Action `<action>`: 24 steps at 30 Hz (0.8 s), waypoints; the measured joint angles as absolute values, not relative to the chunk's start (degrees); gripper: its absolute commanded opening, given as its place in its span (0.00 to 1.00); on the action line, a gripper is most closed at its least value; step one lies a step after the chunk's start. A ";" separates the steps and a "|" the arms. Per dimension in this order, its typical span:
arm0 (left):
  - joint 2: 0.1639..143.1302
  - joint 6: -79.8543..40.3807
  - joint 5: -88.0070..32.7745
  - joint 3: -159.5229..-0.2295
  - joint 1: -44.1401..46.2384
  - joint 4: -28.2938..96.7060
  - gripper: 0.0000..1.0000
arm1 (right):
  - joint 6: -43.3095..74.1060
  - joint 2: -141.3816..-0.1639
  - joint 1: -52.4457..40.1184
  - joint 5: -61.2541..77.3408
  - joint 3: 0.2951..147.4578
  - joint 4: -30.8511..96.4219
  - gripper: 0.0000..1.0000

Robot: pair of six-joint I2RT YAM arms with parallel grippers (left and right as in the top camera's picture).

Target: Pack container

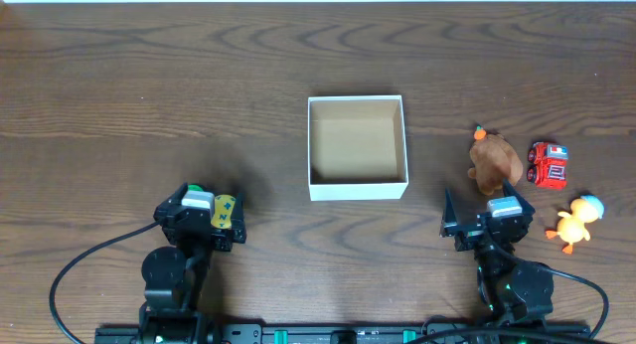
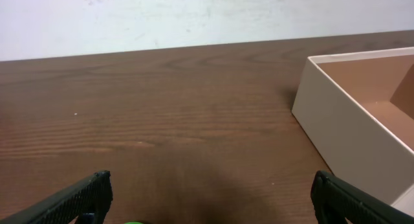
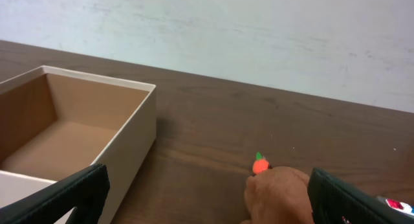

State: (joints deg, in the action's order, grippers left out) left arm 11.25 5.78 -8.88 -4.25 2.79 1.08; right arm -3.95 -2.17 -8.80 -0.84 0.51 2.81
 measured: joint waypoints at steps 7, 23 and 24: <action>12.23 5.78 -9.06 -4.25 2.79 -0.03 0.98 | -3.95 -2.17 -8.80 -0.75 0.51 2.66 0.99; 14.50 1.65 -10.61 -10.07 2.79 1.78 0.98 | -1.96 -2.20 -8.80 0.47 0.78 3.79 0.99; 15.40 1.50 -10.61 -10.98 2.79 2.55 0.98 | -1.74 -2.26 -8.80 0.38 1.21 5.04 0.99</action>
State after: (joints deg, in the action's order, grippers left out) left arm 15.40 1.50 -10.61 -10.98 2.79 2.55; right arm -1.74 -2.26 -8.80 0.38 1.21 5.04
